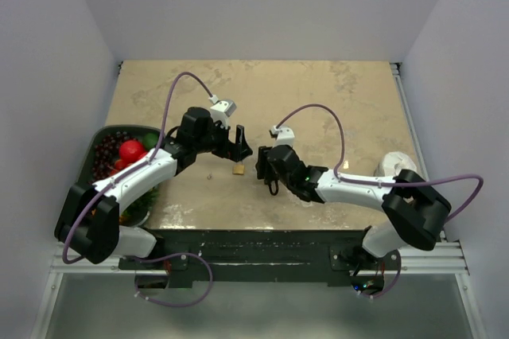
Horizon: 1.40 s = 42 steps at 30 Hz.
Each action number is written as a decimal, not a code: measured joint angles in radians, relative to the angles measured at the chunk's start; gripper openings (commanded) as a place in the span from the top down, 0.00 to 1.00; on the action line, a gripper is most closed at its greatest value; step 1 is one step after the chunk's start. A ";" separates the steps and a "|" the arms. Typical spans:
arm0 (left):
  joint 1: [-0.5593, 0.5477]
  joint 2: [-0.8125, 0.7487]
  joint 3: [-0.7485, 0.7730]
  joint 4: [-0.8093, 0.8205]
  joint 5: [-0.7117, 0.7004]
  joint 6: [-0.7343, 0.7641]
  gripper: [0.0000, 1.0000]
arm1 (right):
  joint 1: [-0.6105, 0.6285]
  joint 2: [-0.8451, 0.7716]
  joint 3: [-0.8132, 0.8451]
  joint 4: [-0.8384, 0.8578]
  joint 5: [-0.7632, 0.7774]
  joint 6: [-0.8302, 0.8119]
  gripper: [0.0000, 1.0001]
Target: Unlock with the key
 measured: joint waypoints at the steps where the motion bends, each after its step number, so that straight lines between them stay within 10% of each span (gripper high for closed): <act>1: 0.000 0.000 0.000 0.000 0.000 0.000 0.01 | 0.000 -0.014 -0.010 -0.014 0.005 -0.001 0.39; 13: 0.000 -0.013 0.000 -0.001 -0.024 0.023 0.01 | 0.000 0.043 -0.017 -0.051 0.010 -0.032 0.40; 26: 0.000 -0.020 0.000 -0.008 -0.046 0.033 0.01 | -0.014 0.106 0.021 -0.069 -0.055 -0.049 0.91; 42: 0.000 -0.027 0.006 -0.026 -0.062 0.050 0.01 | -0.447 0.187 0.143 0.182 -0.517 -0.043 0.94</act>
